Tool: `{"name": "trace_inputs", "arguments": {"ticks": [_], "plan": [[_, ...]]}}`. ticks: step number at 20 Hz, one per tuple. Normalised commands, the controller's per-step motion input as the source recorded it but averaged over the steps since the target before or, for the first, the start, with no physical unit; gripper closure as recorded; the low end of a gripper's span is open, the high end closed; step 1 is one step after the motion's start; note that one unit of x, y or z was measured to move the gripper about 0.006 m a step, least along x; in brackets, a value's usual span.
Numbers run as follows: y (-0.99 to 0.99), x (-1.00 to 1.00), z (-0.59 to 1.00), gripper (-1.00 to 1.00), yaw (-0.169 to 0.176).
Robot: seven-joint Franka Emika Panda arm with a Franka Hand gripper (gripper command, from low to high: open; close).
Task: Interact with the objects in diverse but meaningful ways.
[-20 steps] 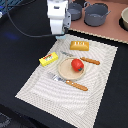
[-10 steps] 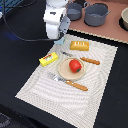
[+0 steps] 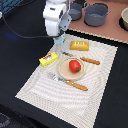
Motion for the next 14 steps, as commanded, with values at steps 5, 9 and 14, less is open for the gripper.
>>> {"name": "trace_inputs", "arguments": {"ticks": [5,9,14], "plan": [[0.06,0.66,0.65,-1.0,-0.021],[0.0,0.99,0.41,-1.0,-0.005],[-0.08,1.0,0.3,-1.0,0.0]]}}
